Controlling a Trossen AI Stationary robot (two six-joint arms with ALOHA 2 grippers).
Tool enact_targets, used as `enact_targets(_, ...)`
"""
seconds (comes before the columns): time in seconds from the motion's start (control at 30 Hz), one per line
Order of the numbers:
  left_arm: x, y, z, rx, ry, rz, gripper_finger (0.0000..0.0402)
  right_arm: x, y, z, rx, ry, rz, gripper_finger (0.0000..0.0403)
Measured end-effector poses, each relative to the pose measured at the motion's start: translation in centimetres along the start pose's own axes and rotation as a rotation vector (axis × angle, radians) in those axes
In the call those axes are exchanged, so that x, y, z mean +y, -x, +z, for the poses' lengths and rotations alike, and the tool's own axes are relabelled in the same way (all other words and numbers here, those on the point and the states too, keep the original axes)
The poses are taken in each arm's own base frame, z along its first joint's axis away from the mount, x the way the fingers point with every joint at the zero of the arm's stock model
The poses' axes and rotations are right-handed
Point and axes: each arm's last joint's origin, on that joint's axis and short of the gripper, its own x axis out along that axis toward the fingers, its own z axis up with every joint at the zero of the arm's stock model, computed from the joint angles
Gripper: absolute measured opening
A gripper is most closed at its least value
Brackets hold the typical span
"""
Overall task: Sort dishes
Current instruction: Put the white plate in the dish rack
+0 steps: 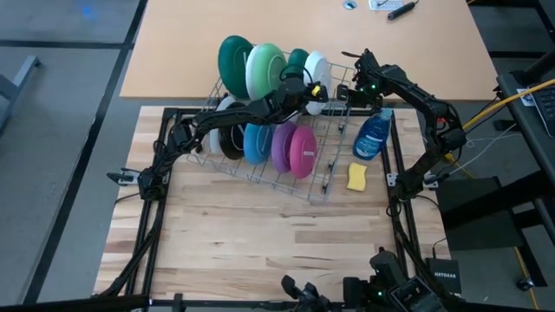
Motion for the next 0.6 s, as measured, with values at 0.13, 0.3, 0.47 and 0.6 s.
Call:
enact_targets(0.13,-0.7,0.3,0.5,-0.028,0.005,-0.06,0.0047,0.0,0.1,0.0,0.001,0.004,0.008,0.0024)
enact_targets(0.3,-0.7,0.2,1.0,-0.054,0.0,-0.078,0.0044,0.1,0.1,0.0,0.005,0.012,0.024,0.0024)
enact_targets(0.47,0.0,0.0,0.6,0.003,0.022,-0.022,0.0047,0.2,0.1,0.0,0.007,0.012,0.028,0.0024)
enact_targets(0.6,0.3,0.0,0.3,0.037,0.025,-0.001,0.0048,0.2,0.1,0.0,0.008,0.012,0.028,0.0024)
